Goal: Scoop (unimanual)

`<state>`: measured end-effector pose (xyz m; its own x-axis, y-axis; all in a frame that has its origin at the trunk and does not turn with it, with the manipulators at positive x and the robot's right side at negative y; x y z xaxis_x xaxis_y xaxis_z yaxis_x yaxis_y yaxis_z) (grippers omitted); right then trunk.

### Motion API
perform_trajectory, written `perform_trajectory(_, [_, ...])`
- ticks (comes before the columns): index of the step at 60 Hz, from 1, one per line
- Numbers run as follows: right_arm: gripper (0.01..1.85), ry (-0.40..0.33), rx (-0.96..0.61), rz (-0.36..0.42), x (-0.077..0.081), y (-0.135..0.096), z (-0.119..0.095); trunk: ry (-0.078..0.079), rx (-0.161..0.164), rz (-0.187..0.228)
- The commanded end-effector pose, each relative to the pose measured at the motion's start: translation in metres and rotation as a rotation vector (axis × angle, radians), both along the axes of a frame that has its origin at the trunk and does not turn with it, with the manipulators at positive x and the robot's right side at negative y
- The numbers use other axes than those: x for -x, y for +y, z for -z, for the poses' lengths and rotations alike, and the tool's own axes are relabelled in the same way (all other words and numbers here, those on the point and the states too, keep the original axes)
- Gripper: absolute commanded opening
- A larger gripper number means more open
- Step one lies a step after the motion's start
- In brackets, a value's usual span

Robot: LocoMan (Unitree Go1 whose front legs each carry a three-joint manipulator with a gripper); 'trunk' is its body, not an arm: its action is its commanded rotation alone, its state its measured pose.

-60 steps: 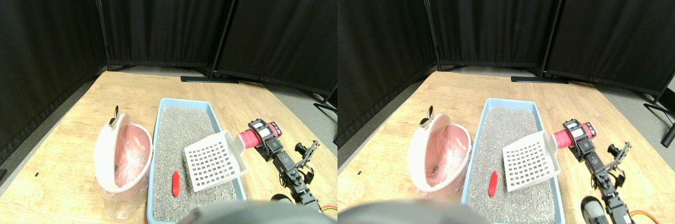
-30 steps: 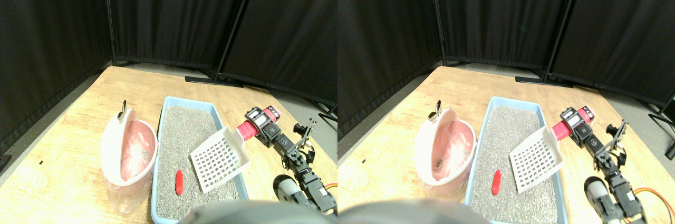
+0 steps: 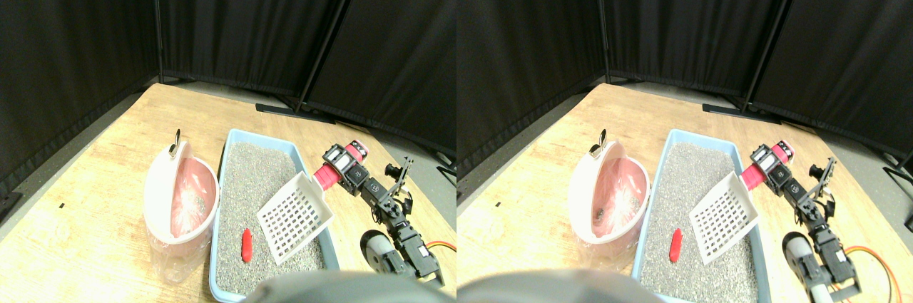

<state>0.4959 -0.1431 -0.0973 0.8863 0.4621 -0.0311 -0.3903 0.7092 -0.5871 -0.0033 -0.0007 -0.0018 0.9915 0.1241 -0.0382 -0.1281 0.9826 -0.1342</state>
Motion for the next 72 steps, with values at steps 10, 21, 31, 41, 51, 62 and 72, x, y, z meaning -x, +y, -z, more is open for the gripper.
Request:
perform_trajectory(10, [0.05, -0.074, 0.027, -0.074, -0.001, 0.014, -0.007, 0.021, 0.011, -0.024])
perform_trajectory(21, [0.05, -0.068, 0.043, -0.122, 0.004, 0.025, -0.005, 0.024, 0.012, -0.025])
perform_trajectory(31, [0.05, -0.031, 0.049, -0.162, 0.013, 0.040, 0.011, 0.031, 0.012, -0.021])
perform_trajectory(41, [0.05, 0.085, 0.023, -0.235, 0.031, 0.065, 0.052, 0.039, 0.019, -0.020])
perform_trajectory(51, [0.05, 0.245, -0.060, -0.250, 0.050, 0.087, 0.083, 0.048, 0.023, -0.028])
perform_trajectory(62, [0.05, 0.259, -0.095, -0.306, 0.059, 0.103, 0.093, 0.049, 0.032, -0.033])
perform_trajectory(72, [0.05, 0.281, -0.150, -0.284, 0.051, 0.099, 0.090, 0.047, 0.038, -0.034])
